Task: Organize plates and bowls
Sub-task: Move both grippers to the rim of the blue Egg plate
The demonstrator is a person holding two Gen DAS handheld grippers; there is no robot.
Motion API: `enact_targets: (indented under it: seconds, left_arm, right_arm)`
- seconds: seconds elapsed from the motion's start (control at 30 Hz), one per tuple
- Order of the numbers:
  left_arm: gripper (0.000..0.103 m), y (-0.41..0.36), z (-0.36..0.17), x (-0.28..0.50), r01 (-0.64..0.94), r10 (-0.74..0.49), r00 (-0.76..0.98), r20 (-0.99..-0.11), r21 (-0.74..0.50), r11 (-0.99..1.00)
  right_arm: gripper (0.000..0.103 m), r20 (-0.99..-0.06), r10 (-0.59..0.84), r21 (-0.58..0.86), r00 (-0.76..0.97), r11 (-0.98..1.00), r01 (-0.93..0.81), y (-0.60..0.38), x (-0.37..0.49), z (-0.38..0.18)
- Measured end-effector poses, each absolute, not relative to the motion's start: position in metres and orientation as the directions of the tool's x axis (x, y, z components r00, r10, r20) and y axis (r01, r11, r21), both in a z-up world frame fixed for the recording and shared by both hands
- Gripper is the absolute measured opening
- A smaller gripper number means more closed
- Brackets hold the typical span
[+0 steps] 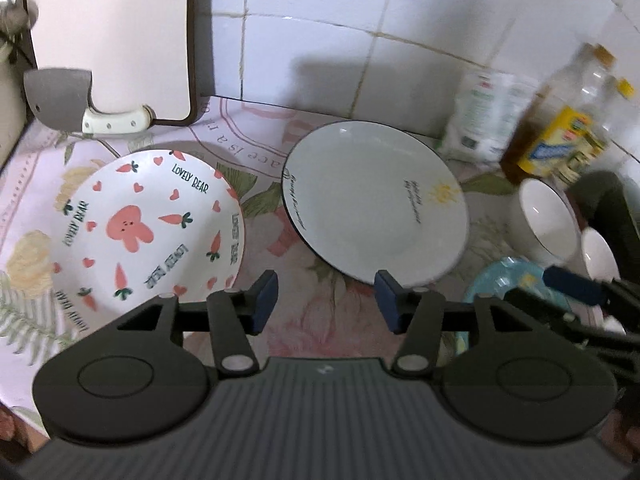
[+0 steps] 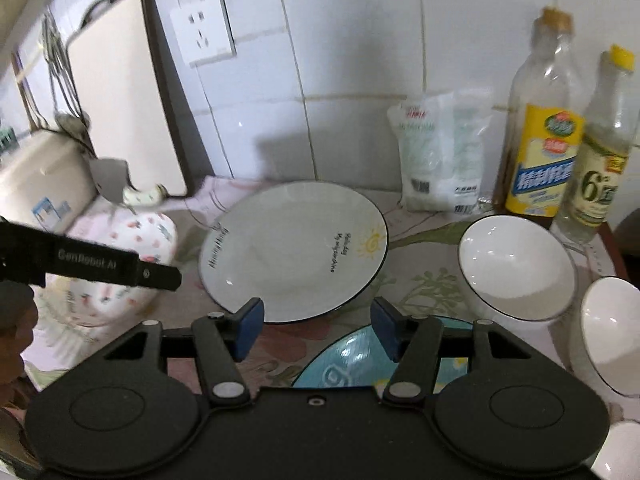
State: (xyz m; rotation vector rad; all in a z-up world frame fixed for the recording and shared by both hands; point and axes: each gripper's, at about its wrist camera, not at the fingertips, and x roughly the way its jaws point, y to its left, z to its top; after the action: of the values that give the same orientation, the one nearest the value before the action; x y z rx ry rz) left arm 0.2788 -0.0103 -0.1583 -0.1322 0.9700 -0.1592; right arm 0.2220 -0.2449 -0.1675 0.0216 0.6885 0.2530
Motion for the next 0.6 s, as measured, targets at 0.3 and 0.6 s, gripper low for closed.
enact_targets:
  seconds: [0.3, 0.6]
  left_arm:
    - [0.066, -0.021, -0.105, 0.226, 0.223, -0.237, 0.537, -0.809, -0.135, 0.965]
    - [0.085, -0.035, -0.078, 0.187, 0.321, -0.278, 0.523, -0.806, -0.116, 0.94]
  right_arm:
    - [0.07, -0.597, 0.284, 0.146, 0.751, 0.958, -0.246, -0.259, 0.163, -0.121]
    - [0.082, -0.558, 0.289, 0.098, 0.778, 0.954, -0.285, -0.272, 0.105, -0.085]
